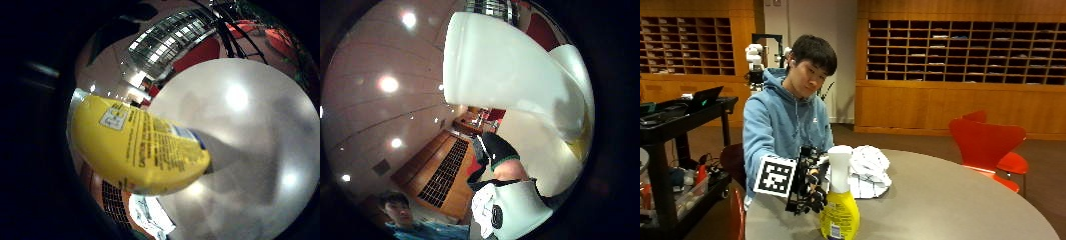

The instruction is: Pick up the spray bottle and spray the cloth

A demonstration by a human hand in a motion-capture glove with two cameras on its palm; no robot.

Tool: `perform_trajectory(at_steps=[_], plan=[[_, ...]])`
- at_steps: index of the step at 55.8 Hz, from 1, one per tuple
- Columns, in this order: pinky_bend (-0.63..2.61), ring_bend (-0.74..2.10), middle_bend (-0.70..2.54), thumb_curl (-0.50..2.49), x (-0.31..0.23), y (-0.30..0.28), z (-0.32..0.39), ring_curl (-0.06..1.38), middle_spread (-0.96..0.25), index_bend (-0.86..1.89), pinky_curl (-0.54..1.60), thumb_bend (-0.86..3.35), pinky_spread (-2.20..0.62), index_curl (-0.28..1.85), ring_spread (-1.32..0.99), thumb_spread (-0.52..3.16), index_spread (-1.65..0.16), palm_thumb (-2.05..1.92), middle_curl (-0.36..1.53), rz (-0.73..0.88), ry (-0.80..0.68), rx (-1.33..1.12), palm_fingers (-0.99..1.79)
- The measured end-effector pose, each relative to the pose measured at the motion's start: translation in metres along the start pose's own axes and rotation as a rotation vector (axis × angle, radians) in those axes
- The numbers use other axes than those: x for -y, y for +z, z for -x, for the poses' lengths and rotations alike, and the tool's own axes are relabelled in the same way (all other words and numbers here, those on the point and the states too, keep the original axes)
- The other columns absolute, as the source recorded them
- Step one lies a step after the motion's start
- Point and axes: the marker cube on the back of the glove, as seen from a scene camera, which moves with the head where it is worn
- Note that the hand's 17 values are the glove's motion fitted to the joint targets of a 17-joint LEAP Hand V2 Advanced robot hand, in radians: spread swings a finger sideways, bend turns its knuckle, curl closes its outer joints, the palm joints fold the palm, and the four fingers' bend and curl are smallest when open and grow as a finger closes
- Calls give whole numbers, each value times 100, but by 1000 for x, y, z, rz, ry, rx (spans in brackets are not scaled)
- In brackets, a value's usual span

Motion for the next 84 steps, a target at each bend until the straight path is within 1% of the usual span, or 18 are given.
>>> perform_trajectory(at_steps=[9, 10, 15, 21, 28, 32, 35, 39, 40, 43, 48, 49, 52, 59, 64, 67, 78, 84], plan=[[59, 57, 16, 35, 9, 5, 11, 32, 19, 14, 36, -3, 23, 21, 16, 96, -17, 59, 28, -19, 11, 20, 9], [55, 54, 30, 35, 9, 6, 11, 31, 19, 10, 35, -3, 23, 20, 16, 96, -17, 59, 32, -14, 2, 21, 15], [53, 54, 33, 35, 12, 11, 10, 31, 18, 10, 34, -3, 23, 20, 15, 96, -16, 60, 33, -19, -114, 32, 19], [52, 55, 35, 36, 16, 14, 17, 31, 16, 10, 34, -3, 22, 19, 14, 96, -16, 61, 34, -36, 31, 55, 22], [50, 58, 37, 36, 17, 14, 20, 32, 13, 9, 34, -2, 21, 18, 12, 96, -17, 63, 35, -24, 56, 67, 30], [50, 59, 37, 37, 16, 14, 20, 32, 11, 9, 34, -2, 20, 18, 10, 95, -17, 64, 35, -20, 33, 69, 36], [50, 61, 37, 37, 20, 16, 20, 32, 8, 11, 34, -2, 18, 18, 8, 95, -17, 65, 35, -57, 36, 77, 43], [46, 63, 36, 38, 26, 17, 22, 32, 3, 14, 33, -2, 15, 20, 4, 95, -19, 67, 35, -85, 88, 91, 56], [46, 66, 30, 38, 26, 17, 22, 34, 3, 21, 33, -2, 14, 22, 1, 95, -20, 68, 33, -86, 96, 95, 65], [44, 68, 21, 38, 28, 19, 21, 34, 1, 21, 33, -1, 11, 25, -2, 95, -21, 71, 32, -91, 89, 103, 73], [46, 75, 4, 40, 35, 23, 22, 37, 0, 32, 34, -1, 4, 31, -9, 94, -22, 74, 25, -86, 87, 95, 93], [37, 65, 39, 40, 36, 24, 22, 34, -5, 23, 31, -2, 4, 29, -9, 94, -22, 75, 35, -75, 90, 90, 107], [34, 63, 44, 41, 39, 29, 25, 35, -8, 21, 32, -1, -1, 32, -12, 93, -21, 77, 37, -48, 95, 78, 120], [37, 63, 50, 51, 45, 44, 29, 38, -13, 17, 34, -1, -9, 35, -17, 69, -22, 90, 42, 41, 52, 57, 128], [39, 63, 54, 56, 51, 58, 38, 40, -14, 19, 36, -2, -16, 37, -19, 54, -22, 93, 45, 188, 64, 34, 132], [38, 62, 56, 58, 52, 64, 43, 40, -15, 21, 36, -2, -18, 39, -19, 46, -23, 94, 46, 278, 45, 1, 134], [37, 63, 59, 65, 36, 84, 79, 43, -15, 27, 37, -4, -23, 45, -21, 27, -24, 94, 49, 553, -90, -220, 137], [38, 63, 61, 67, 15, 95, 104, 44, -15, 28, 37, -3, -24, 48, -21, 21, -24, 94, 50, 723, -160, -399, 137]])
